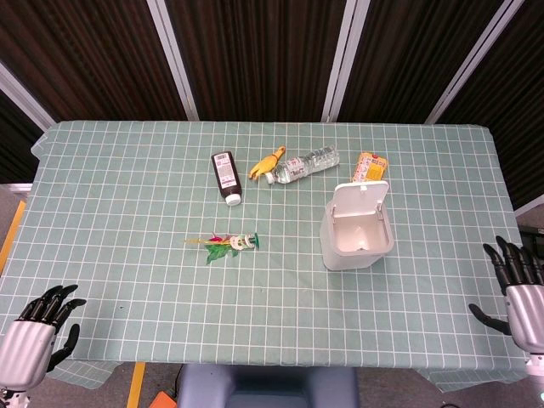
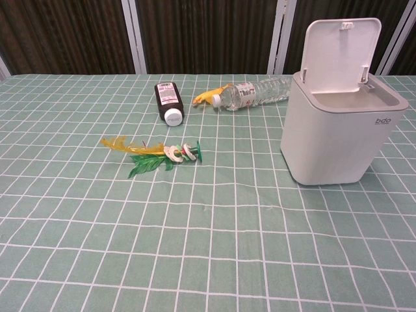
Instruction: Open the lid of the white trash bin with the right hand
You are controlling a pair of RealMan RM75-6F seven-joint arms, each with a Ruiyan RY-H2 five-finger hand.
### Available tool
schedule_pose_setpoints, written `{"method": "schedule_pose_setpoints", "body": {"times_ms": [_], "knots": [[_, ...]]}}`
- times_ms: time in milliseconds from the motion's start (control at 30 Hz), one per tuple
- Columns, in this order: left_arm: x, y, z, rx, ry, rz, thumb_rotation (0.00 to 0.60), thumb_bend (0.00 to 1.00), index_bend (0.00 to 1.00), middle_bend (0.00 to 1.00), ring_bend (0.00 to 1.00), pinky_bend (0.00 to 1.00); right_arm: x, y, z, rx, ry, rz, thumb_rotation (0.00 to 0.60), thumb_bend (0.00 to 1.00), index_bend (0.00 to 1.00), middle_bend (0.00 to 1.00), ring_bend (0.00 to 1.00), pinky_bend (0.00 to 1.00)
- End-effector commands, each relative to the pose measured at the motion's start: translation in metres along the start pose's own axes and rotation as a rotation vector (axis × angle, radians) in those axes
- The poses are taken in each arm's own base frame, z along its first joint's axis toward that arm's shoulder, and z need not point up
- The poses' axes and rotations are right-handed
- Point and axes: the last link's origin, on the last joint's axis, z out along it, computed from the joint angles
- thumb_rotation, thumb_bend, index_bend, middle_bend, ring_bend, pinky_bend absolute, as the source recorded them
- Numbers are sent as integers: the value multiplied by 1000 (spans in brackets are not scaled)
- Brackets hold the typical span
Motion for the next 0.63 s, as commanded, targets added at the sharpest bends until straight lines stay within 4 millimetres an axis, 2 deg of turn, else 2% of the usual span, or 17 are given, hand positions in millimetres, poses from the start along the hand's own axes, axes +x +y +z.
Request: {"method": "schedule_pose_setpoints", "body": {"times_ms": [33,633], "knots": [[-1,-1,1,3,-6,-2,600,503,316,191,170,326,-7,-2,-2,10,-21,-16,600,250,0,0,0,91],[-1,-2,3,4,-6,-3,600,503,316,190,171,326,-11,-5,-5,16,-41,-15,600,250,0,0,0,91]]}}
